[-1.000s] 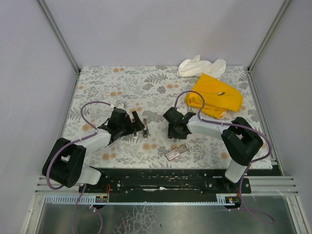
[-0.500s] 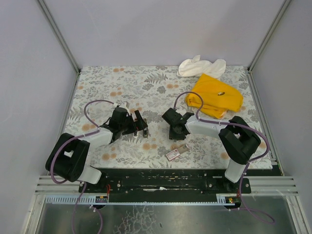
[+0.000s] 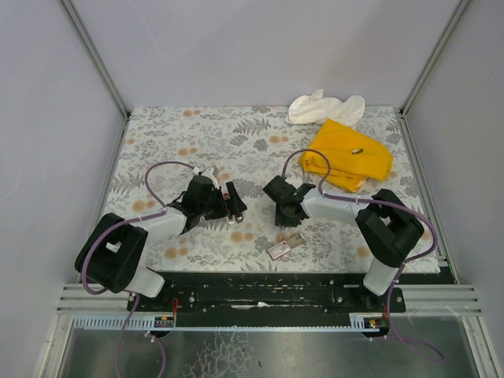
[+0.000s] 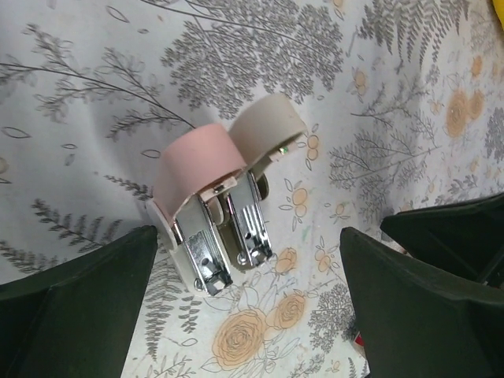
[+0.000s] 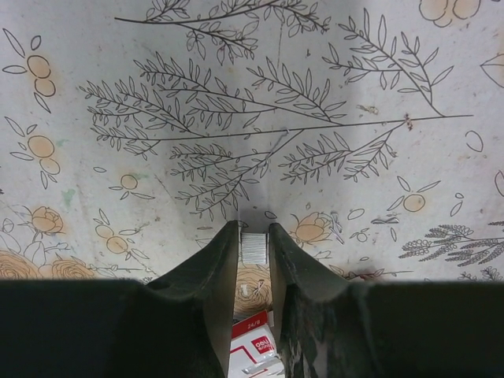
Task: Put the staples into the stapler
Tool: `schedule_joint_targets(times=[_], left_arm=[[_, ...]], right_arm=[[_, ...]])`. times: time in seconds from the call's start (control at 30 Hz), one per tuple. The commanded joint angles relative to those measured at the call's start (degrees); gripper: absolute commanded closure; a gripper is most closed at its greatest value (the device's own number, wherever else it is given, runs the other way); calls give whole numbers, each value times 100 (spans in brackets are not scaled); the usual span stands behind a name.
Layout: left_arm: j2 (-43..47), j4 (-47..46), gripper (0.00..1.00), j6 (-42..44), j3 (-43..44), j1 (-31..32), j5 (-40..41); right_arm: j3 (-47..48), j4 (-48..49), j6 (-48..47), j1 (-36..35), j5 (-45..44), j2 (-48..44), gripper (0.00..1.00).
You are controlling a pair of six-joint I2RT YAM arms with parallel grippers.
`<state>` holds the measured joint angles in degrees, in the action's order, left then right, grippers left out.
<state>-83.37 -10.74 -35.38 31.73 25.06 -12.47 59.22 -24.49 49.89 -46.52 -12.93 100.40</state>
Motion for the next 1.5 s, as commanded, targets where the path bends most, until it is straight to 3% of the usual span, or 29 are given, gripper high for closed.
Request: schedule_joint_targets(times=[0.0, 0.57, 0.8, 1.0, 1.2, 1.37, 1.47], left_arm=[[-134, -144, 1, -182, -25, 211, -178], [-294, -481, 0, -610, 163, 1027, 317], [765, 662, 0, -430, 216, 983, 1221], [1678, 1843, 0, -109, 678, 669, 1272], [1946, 2814, 0, 491, 1423, 203, 945], [1930, 3374, 0, 1069, 2155, -118, 763], [1915, 3511, 0, 1338, 2405, -207, 887]], right_arm=[[-163, 155, -26, -76, -133, -337, 71], [-780, 373, -624, -76, -93, -1497, 76], [-672, 433, -1102, -73, 55, -1699, 76], [-387, 539, -1777, -76, 281, -1593, 77], [-115, 739, -2223, -78, 600, -1338, 78], [226, 146, -1720, -84, 167, -918, 75], [143, -5, -1191, -85, -33, -788, 63]])
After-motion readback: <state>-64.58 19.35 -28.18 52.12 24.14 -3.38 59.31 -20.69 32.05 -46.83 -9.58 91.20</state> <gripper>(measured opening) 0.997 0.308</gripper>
